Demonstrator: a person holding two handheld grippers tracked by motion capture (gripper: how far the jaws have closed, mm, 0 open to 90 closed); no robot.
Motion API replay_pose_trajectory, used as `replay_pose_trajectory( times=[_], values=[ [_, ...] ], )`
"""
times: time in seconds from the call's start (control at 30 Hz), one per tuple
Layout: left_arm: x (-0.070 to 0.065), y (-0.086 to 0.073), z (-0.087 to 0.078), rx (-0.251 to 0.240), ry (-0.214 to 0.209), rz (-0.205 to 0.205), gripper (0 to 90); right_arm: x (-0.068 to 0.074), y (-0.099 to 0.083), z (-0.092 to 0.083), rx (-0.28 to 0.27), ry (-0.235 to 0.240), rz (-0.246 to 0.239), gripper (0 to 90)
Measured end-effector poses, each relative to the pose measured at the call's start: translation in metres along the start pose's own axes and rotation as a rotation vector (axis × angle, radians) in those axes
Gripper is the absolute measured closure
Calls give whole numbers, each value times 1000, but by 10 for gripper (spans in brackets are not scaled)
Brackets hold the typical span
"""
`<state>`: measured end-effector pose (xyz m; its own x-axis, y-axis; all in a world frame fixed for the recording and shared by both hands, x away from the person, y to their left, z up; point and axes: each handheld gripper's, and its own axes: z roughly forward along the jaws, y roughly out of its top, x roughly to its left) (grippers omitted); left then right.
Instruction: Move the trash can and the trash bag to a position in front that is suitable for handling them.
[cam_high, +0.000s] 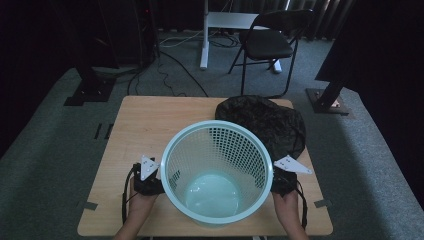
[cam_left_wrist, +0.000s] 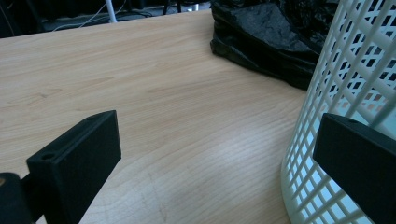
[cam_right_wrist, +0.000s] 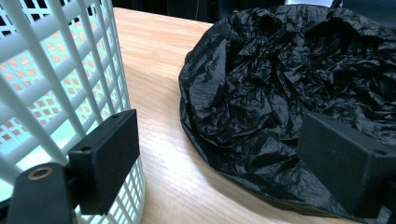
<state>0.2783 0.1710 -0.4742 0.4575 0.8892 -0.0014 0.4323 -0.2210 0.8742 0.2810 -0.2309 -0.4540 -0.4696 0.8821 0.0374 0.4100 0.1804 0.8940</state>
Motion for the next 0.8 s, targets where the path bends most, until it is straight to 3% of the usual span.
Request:
replay_pose_trajectory(
  times=[0.27,0.37,0.5,0.63,0.8],
  values=[
    [4,-2,-1,4,-17,-33,11,-6,-2,1,24,9,13,109],
    [10,-8,-4,9,7,-49,10,-9,-6,3,32,-2,19,109],
    [20,-22,-11,28,44,-57,11,-17,-15,6,43,-13,37,109],
    [34,-43,-23,70,74,-94,10,-26,-23,6,35,-26,63,109],
    [42,-57,-34,80,85,-131,11,-31,-26,7,38,-19,84,109]
  ],
)
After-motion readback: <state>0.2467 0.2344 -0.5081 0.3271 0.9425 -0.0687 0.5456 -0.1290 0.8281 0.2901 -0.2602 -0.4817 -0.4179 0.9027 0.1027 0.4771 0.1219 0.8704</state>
